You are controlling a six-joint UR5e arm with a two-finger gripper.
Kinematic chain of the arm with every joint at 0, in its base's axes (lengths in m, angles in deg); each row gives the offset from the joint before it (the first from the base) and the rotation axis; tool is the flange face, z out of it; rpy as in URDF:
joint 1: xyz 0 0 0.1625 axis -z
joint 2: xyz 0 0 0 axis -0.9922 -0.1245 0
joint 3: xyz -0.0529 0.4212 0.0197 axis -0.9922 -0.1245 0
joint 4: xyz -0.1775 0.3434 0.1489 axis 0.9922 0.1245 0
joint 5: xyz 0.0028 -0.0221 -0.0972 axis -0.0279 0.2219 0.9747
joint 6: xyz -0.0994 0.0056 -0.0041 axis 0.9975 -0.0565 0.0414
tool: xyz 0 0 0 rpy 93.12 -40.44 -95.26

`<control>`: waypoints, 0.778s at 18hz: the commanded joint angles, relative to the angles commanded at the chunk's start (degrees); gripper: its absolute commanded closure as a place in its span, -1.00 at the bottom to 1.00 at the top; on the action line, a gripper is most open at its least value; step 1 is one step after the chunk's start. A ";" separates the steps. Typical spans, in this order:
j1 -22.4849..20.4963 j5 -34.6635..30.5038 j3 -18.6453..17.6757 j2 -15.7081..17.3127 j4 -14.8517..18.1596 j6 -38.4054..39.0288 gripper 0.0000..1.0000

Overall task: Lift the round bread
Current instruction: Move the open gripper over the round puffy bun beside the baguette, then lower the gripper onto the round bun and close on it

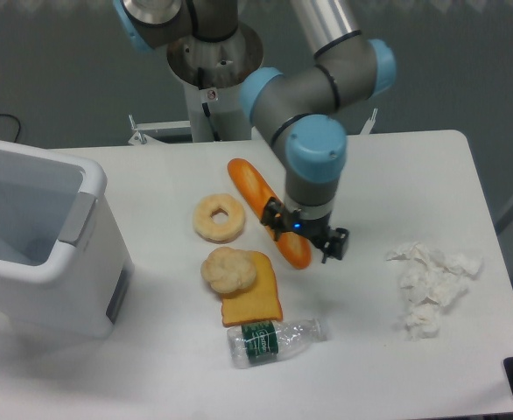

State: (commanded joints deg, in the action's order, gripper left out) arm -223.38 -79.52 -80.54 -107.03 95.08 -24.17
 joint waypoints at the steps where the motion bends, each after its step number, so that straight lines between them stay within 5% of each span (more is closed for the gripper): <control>1: 0.09 0.09 -0.35 -0.09 0.00 0.61 -1.00; 8: 3.60 0.96 -0.97 -5.27 -0.53 5.72 -1.00; 14: 3.78 5.54 -0.71 -6.15 -0.53 7.39 -0.89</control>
State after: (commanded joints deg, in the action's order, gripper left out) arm -219.60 -73.98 -81.24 -113.18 94.56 -16.78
